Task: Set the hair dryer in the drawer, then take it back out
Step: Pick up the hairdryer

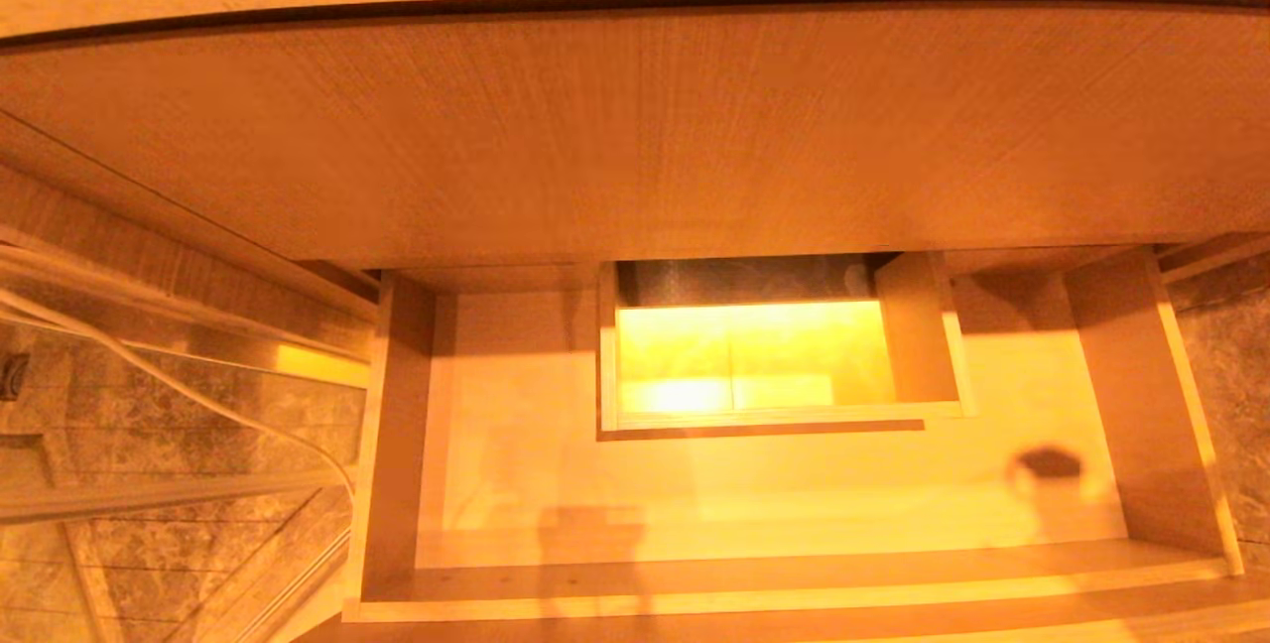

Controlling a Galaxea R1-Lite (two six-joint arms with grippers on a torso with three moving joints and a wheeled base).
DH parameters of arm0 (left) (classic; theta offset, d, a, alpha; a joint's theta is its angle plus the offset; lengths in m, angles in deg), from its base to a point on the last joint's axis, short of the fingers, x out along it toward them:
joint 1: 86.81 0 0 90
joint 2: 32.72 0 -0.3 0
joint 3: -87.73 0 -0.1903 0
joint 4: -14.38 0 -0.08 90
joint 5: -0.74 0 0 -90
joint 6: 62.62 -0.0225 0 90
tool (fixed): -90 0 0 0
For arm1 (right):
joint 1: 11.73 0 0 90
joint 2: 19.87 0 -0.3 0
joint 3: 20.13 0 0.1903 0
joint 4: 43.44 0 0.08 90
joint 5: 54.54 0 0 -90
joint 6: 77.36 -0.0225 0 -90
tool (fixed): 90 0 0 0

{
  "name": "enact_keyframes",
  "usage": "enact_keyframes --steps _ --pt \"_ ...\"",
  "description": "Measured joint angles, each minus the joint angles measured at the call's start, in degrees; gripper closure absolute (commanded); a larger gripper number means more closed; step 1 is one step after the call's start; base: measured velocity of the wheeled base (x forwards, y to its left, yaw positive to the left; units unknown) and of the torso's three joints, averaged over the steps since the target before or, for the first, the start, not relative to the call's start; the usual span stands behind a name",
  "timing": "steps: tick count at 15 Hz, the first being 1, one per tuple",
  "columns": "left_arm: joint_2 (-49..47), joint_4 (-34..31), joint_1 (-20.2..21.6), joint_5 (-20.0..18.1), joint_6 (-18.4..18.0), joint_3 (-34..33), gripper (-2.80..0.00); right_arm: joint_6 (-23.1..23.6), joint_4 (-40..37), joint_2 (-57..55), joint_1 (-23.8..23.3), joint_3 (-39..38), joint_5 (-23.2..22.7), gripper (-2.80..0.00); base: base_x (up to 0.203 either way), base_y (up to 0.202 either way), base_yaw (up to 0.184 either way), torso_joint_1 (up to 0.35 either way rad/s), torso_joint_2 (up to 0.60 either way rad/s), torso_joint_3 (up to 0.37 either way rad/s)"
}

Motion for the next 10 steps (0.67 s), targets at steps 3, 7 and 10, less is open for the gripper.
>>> enact_keyframes --steps 3,7,10 --pt "0.00 0.01 0.00 -0.01 -0.02 0.00 0.00 2.21 4.40 1.50 2.23 -3.27 0.00 0.00 0.000 0.000 0.000 0.000 0.00 0.000" --pt "0.00 -0.02 0.00 0.00 0.00 0.00 0.00 12.05 6.12 -1.60 2.80 2.79 0.00 0.00 0.000 0.000 0.000 0.000 0.00 0.000" --pt "0.00 0.00 0.00 0.00 -0.02 0.00 0.00 12.91 7.53 -4.41 2.21 4.46 -0.03 0.00 0.000 0.000 0.000 0.000 0.00 0.000"
